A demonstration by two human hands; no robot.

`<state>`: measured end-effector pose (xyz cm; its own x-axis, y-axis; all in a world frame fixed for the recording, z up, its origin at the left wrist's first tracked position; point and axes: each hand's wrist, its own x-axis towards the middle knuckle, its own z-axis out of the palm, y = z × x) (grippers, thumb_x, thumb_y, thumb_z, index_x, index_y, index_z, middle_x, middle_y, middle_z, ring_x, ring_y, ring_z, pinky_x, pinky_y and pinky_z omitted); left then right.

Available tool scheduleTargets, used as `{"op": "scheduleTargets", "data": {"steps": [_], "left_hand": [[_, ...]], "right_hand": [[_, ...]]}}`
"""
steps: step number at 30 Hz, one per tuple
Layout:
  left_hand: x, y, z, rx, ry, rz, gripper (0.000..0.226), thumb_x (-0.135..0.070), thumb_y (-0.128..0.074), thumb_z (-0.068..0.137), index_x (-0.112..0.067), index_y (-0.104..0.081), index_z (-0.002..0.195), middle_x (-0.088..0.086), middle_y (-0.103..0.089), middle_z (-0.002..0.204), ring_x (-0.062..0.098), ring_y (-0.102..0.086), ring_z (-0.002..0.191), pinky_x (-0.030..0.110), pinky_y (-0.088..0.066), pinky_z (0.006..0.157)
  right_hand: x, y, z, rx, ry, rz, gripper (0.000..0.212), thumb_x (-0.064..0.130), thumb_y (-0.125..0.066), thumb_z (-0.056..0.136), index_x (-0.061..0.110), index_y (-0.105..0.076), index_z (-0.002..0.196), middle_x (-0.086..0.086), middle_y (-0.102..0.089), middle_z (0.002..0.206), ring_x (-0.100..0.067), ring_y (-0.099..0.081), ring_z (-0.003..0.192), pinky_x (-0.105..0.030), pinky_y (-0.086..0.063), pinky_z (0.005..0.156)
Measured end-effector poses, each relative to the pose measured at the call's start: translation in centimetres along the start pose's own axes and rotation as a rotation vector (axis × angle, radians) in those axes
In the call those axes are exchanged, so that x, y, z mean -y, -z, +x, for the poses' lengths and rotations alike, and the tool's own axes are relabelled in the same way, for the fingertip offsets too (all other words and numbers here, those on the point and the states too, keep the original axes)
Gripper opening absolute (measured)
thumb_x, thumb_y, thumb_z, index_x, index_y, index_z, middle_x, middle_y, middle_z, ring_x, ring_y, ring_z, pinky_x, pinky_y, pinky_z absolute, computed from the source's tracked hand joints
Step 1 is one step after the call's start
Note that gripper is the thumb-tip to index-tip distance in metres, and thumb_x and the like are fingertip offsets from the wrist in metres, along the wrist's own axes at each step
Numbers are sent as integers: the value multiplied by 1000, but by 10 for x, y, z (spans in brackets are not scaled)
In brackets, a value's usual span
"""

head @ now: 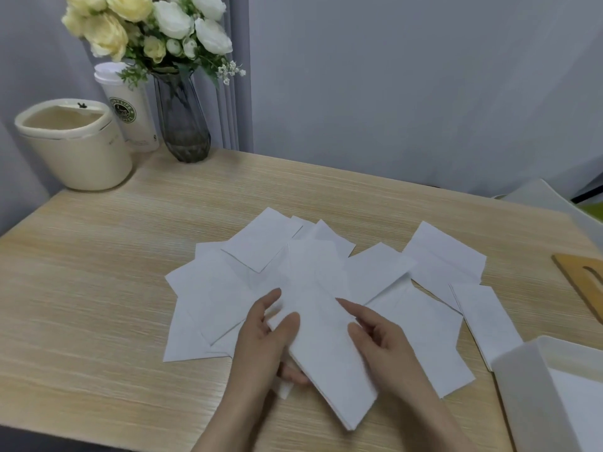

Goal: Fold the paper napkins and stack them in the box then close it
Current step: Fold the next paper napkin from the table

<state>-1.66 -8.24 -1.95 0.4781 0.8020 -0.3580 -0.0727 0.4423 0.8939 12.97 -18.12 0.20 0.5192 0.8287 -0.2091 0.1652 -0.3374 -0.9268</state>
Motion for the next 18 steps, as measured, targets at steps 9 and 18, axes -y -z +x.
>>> {"op": "scheduleTargets", "data": {"steps": [9, 18], "left_hand": [[-4, -5, 2, -141, -115, -133, 41, 3, -56, 93, -29, -61, 118, -1, -67, 84, 9, -70, 67, 29, -54, 42], [7, -28, -12, -107, -146, -124, 43, -7, -60, 94, -40, -60, 121, -37, -64, 104, 29, -73, 69, 30, -58, 50]], "right_hand": [[-5, 18, -5, -105, -30, 312, 50, 13, -66, 86, 35, -53, 129, 9, -62, 67, -6, -64, 69, -11, -46, 63], [-5, -2, -18, -166, 142, 151, 60, 16, -57, 94, 49, -36, 139, 42, -36, 138, -3, -42, 133, -44, -41, 108]]}}
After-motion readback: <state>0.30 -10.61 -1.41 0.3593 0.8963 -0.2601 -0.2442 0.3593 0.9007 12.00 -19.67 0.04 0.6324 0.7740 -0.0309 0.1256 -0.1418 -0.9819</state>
